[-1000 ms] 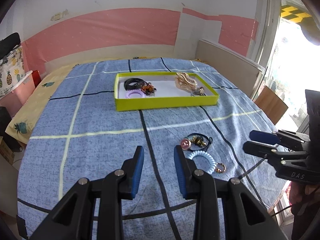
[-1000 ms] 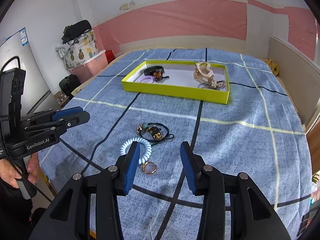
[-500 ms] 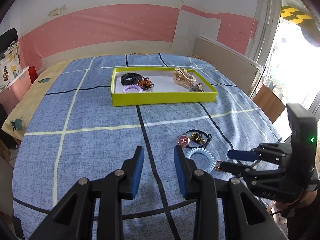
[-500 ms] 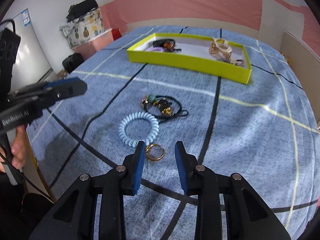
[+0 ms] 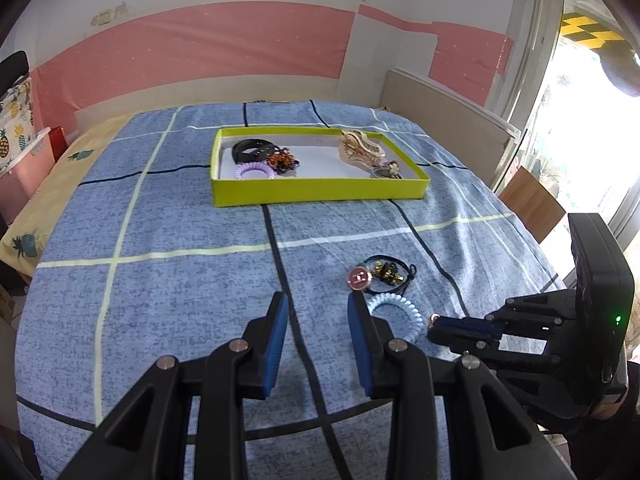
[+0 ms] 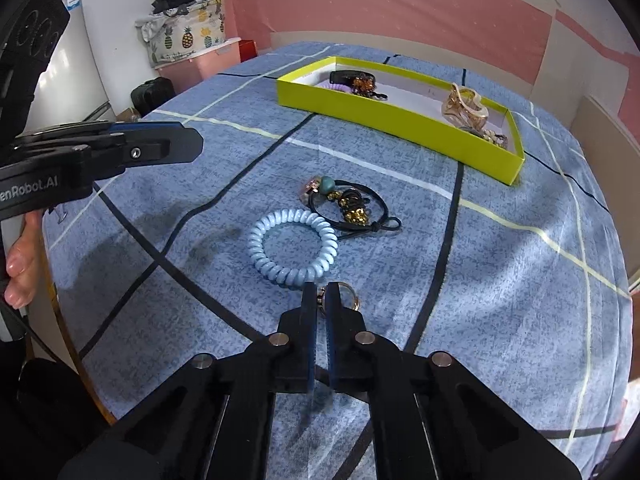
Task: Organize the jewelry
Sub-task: 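Close left tool on the light-blue coil tie while right tool grips the gold ring, then carry the coil tie and ring into the yellow box and open both tools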
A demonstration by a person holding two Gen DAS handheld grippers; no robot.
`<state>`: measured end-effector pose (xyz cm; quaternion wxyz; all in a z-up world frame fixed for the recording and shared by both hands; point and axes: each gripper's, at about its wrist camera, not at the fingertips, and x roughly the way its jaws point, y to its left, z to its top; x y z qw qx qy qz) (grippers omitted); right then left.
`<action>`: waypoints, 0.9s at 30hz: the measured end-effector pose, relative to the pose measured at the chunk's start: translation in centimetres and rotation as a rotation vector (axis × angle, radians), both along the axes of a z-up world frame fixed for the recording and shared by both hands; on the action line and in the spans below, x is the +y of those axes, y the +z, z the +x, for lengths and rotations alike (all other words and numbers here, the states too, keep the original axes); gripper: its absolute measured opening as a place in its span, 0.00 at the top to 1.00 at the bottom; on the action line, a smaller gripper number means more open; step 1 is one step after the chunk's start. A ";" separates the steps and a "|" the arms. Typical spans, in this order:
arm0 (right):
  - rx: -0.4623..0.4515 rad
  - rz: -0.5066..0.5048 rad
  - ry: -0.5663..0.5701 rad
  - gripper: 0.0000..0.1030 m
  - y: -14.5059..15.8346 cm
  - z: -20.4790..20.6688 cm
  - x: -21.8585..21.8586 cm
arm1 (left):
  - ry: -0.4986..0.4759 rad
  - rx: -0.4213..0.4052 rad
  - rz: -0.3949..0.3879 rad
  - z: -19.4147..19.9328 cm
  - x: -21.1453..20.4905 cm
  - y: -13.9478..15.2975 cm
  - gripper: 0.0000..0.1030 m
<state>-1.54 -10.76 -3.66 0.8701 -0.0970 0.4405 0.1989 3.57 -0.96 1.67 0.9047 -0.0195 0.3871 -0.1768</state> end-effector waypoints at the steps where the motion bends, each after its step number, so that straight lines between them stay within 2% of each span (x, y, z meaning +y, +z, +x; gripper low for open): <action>1: 0.001 0.003 -0.003 0.97 0.0 0.1 -0.1 | -0.007 0.005 -0.003 0.0 -0.2 -0.1 0.69; 15: -0.059 0.056 -0.078 0.97 1.9 -0.1 -2.9 | -0.093 0.109 0.015 1.5 -3.8 -3.0 0.69; 19: -0.069 0.064 -0.091 0.97 2.2 0.0 -3.4 | -0.106 0.145 0.054 2.1 -5.1 -4.0 0.69; 22: -0.073 0.071 -0.098 0.97 2.4 0.1 -3.7 | -0.105 0.119 0.102 2.0 -5.9 -4.1 0.69; 23: -0.077 0.073 -0.099 0.97 2.4 0.1 -3.8 | -0.102 0.114 0.112 2.0 -6.2 -4.1 0.74; 24: -0.079 0.076 -0.099 0.97 2.5 0.1 -3.8 | -0.102 0.107 0.124 2.1 -6.3 -4.2 0.84; 27: -0.087 0.084 -0.103 0.97 2.7 0.1 -4.0 | -0.102 0.094 0.143 2.1 -6.4 -4.3 0.90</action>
